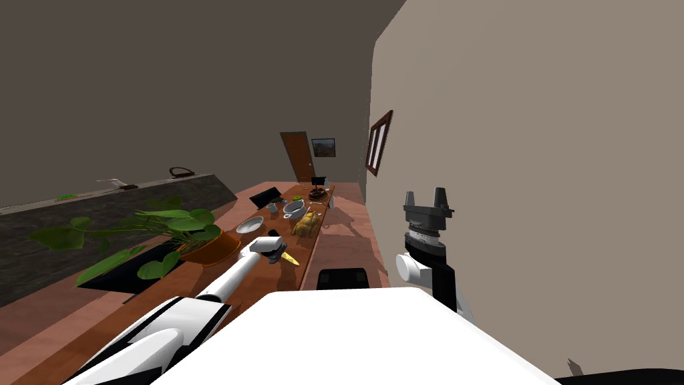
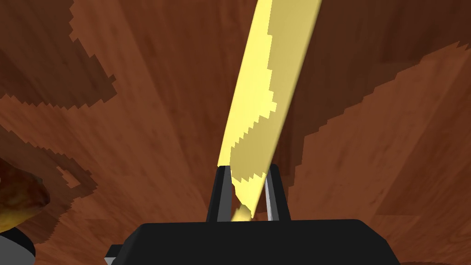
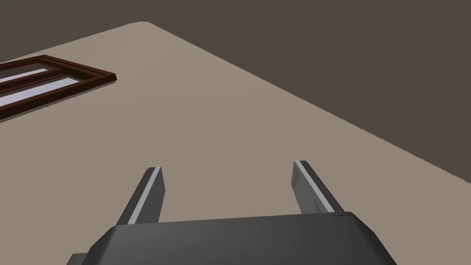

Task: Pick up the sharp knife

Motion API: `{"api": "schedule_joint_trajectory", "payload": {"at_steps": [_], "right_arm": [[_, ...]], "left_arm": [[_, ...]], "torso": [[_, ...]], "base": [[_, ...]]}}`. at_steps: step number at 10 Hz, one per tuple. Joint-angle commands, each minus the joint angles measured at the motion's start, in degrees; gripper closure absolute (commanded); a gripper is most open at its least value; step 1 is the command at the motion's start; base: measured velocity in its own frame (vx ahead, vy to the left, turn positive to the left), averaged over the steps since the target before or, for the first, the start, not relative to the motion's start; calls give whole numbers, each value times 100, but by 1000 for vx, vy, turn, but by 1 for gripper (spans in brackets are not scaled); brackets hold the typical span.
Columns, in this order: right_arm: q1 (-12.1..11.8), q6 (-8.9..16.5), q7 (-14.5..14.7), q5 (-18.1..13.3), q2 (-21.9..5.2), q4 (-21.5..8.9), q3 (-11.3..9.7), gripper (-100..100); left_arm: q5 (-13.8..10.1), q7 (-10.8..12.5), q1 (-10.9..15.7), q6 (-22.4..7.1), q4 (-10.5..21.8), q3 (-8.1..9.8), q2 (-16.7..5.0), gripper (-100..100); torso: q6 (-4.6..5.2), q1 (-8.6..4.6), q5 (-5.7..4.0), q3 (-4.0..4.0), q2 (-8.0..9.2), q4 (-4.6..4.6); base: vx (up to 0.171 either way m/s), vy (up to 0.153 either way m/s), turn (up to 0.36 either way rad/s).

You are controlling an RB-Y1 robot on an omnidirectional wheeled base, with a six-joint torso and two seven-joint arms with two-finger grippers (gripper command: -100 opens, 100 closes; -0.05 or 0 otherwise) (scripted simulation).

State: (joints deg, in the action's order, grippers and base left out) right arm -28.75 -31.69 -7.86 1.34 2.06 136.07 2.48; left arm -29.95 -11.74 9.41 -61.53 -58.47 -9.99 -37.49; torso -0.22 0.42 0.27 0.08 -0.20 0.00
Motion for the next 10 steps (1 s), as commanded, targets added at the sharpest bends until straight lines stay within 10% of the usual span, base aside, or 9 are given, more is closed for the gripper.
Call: {"api": "schedule_joint_trajectory", "payload": {"at_steps": [1, 2, 3, 4, 10], "right_arm": [[0, 0, 0, 0, 0, 0, 0, 0], [0, 0, 0, 0, 0, 0, 0, 0], [0, 0, 0, 0, 0, 0, 0, 0], [0, 0, 0, 0, 0, 0, 0, 0], [-2, -1, 0, 0, 0, 1, 1, 0]], "left_arm": [[0, 0, 0, 0, 0, 0, 0, 100], [1, -2, 2, 3, -2, 0, 0, 100], [2, -4, 4, 7, -5, -1, -1, 0], [-112, -291, 77, 57, 166, 51, -30, 100], [-340, -1185, 241, 179, 487, 150, -91, 100]], "torso": [[0, 0, 0, 0, 0, 0], [-1, 2, 1, 3, -4, 2], [-3, 3, 2, 6, -7, 4], [-3, 4, 2, 7, -9, 5], [-20, -13, -3, 34, -52, 20]], "base": [[0, 0, 0], [0, 0, 0], [0, 0, 0], [94, -78, 356], [101, -70, 190]]}}
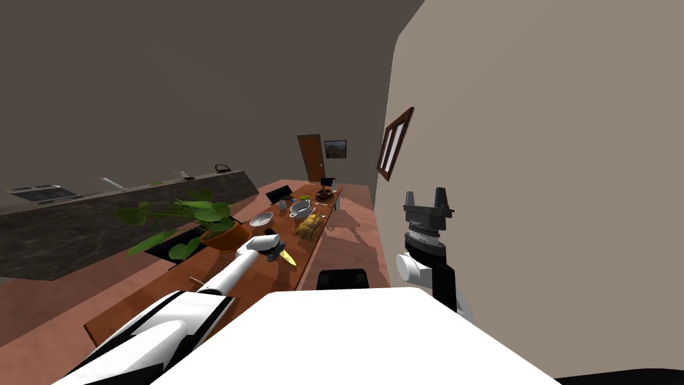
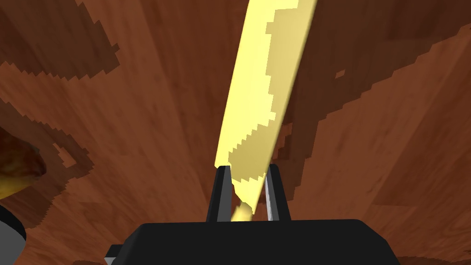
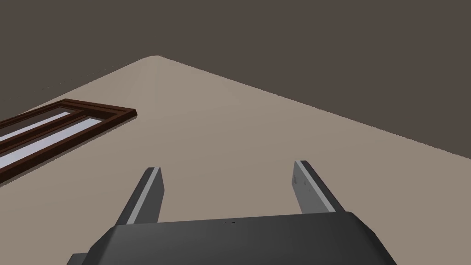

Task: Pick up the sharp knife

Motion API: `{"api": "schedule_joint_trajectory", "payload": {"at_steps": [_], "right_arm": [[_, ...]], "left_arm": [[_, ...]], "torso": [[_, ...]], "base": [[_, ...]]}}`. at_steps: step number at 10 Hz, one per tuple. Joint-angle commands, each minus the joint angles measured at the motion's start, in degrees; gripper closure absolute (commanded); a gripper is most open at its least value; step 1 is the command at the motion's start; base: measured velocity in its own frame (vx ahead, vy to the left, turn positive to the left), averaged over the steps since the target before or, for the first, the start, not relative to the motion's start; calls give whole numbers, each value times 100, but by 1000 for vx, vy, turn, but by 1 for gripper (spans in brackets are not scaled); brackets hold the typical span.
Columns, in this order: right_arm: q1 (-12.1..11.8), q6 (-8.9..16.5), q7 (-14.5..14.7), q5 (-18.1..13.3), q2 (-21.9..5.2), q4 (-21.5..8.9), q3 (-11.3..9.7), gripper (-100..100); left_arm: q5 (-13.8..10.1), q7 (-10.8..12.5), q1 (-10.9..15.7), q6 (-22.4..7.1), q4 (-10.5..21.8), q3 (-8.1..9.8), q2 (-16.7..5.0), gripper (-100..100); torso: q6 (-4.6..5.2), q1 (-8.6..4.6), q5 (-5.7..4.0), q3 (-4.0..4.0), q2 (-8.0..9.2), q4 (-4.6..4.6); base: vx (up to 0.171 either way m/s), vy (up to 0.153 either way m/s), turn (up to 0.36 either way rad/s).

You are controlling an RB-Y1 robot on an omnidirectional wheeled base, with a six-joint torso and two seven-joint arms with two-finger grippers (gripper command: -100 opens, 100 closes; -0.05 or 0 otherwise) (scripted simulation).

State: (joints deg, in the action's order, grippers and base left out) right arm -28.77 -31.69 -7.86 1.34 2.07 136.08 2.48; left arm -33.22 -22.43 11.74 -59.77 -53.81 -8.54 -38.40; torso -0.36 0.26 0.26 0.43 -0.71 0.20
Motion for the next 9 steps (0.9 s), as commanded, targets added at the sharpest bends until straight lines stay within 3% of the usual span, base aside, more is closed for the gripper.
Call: {"api": "schedule_joint_trajectory", "payload": {"at_steps": [1, 2, 4, 5, 7, 9], "right_arm": [[0, 0, 0, 0, 0, 0, 0, 0], [1, 0, 0, 0, 0, 0, 0, 0], [0, 0, 0, 0, 0, 0, 0, 0], [1, 0, 0, 0, 0, 0, 0, 0], [0, 0, 0, 0, 0, 0, 0, 0], [0, 0, 0, 0, 0, 0, 1, 0]], "left_arm": [[-13, -164, 7, 3, 20, 5, 0, 100], [-127, -397, 89, 64, 180, 55, -30, 100], [-127, -593, 89, 64, 180, 55, -30, 100], [-241, -824, 171, 125, 341, 104, -60, 100], [-241, -1022, 171, 125, 341, 104, -60, 100], [-355, -1386, 254, 186, 501, 153, -91, 100]], "torso": [[0, 0, 0, 0, 0, 0], [7, 8, 4, -6, 10, -3], [1, -1, 0, 1, -1, 2], [7, 12, 4, -2, 4, 0], [2, -4, 0, 6, -7, 6], [-6, 15, 1, 6, -6, 7]], "base": [[35, -43, 0], [71, -80, 266], [65, -55, 91], [91, -81, 294], [59, -64, 93], [79, -51, 210]]}}
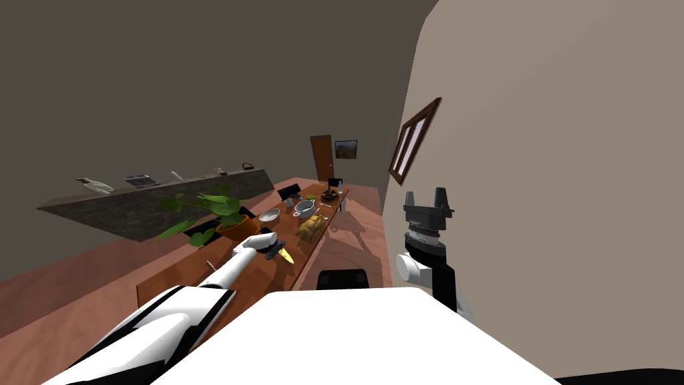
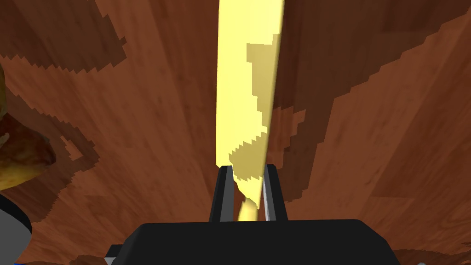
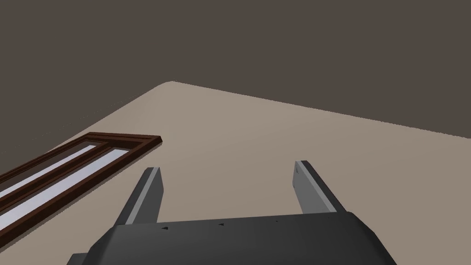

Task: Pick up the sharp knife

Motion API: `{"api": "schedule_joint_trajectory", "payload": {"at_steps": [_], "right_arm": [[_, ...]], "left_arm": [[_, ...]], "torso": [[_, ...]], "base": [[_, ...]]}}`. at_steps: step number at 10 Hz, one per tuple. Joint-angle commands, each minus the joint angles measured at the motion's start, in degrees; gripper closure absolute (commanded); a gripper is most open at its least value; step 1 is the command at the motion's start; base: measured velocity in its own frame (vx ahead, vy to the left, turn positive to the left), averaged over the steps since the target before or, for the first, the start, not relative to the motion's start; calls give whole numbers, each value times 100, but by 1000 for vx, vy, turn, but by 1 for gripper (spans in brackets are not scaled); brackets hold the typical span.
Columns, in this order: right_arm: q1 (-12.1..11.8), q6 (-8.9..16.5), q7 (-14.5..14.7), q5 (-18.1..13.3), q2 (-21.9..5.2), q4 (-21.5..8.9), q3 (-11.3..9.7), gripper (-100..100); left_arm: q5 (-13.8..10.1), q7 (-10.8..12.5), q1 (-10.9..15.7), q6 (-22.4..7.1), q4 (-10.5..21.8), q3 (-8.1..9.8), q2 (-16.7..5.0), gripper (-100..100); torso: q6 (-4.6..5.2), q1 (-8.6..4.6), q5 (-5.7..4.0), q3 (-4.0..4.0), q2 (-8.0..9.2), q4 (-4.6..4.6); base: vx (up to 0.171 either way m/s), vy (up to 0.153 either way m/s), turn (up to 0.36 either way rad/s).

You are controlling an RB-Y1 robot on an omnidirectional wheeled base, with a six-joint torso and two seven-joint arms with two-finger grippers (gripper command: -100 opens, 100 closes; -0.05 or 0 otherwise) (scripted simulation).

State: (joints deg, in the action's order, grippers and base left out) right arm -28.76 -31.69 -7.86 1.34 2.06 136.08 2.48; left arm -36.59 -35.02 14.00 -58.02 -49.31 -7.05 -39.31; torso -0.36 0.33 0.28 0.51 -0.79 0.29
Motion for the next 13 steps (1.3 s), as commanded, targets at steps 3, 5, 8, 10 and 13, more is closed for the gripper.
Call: {"api": "schedule_joint_trajectory", "payload": {"at_steps": [3, 5, 8, 10, 13], "right_arm": [[-1, 0, 0, 0, 0, 0, 0, 0], [1, 0, 0, 0, 0, 0, 0, 0], [1, 0, 0, 0, 0, 0, 0, 0], [1, 0, 0, 0, 0, 0, 0, 0], [0, 0, 0, 0, 0, 0, 0, 0]], "left_arm": [[-132, -562, 110, 72, 212, 54, -31, 100], [-246, -841, 192, 133, 372, 103, -61, 100], [-360, -1283, 274, 194, 533, 153, -92, 100], [-360, -1481, 274, 194, 533, 153, -92, 100], [-474, -1910, 356, 255, 693, 202, -122, 100]], "torso": [[-7, -10, -4, -1, 4, 1], [10, 0, 1, -3, 7, 0], [10, 3, 1, 1, 2, 3], [5, -17, -4, 3, 0, 6], [9, -14, -6, 7, -7, 8]], "base": [[55, -81, 172], [53, -63, 121], [58, -77, 146], [39, -79, 117], [55, -79, 164]]}}
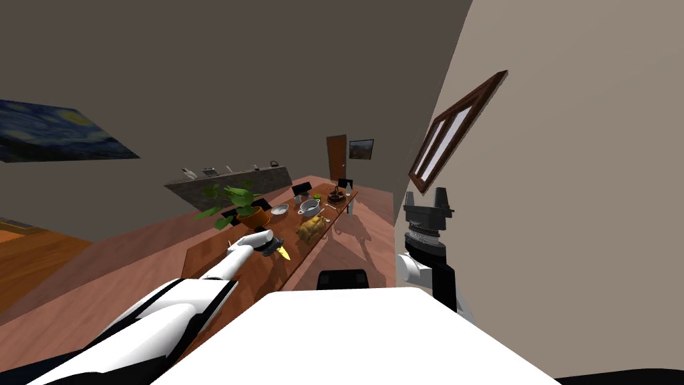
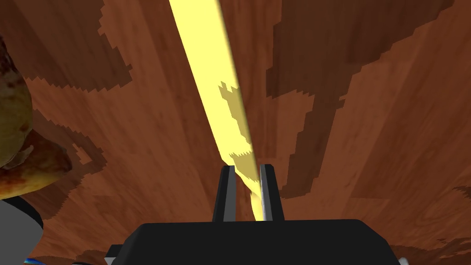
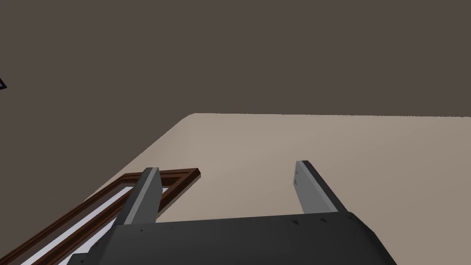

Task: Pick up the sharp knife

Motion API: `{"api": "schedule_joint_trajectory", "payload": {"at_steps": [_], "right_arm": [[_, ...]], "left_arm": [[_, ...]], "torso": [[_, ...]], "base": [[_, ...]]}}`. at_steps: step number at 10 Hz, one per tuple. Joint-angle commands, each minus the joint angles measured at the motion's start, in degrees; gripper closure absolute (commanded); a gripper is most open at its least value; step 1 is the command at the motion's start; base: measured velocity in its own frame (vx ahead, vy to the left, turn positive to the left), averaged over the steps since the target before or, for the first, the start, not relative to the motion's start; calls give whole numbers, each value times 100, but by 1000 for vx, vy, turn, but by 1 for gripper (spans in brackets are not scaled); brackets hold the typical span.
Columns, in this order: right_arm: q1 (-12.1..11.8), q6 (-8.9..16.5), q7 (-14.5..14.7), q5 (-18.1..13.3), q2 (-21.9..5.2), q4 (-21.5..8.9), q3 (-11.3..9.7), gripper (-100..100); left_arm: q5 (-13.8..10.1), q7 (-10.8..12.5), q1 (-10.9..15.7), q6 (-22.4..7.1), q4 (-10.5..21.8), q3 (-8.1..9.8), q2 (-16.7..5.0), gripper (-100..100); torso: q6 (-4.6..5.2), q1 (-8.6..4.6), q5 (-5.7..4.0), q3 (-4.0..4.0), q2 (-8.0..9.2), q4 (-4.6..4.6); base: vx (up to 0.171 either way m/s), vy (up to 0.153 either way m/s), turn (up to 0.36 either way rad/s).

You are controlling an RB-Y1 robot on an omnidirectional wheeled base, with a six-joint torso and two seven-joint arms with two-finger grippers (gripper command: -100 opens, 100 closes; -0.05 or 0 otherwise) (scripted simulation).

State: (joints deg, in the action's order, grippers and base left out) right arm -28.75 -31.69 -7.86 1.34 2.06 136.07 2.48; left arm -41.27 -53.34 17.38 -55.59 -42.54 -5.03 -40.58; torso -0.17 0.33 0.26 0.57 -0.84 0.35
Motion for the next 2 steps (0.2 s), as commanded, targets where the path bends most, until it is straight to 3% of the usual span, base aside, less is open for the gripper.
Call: {"api": "schedule_joint_trajectory", "payload": {"at_steps": [1, 2], "right_arm": [[0, 0, 0, 0, 0, 0, 0, 0], [0, 0, 0, 0, 0, 0, 0, 0]], "left_arm": [[0, 0, 0, 0, 0, 0, 0, 100], [-3, -22, 5, 4, 1, 2, 3, 0]], "torso": [[0, 0, 0, 0, 0, 0], [-3, 13, 2, -4, 8, 0]], "base": [[12, -12, -14], [0, 0, 0]]}}
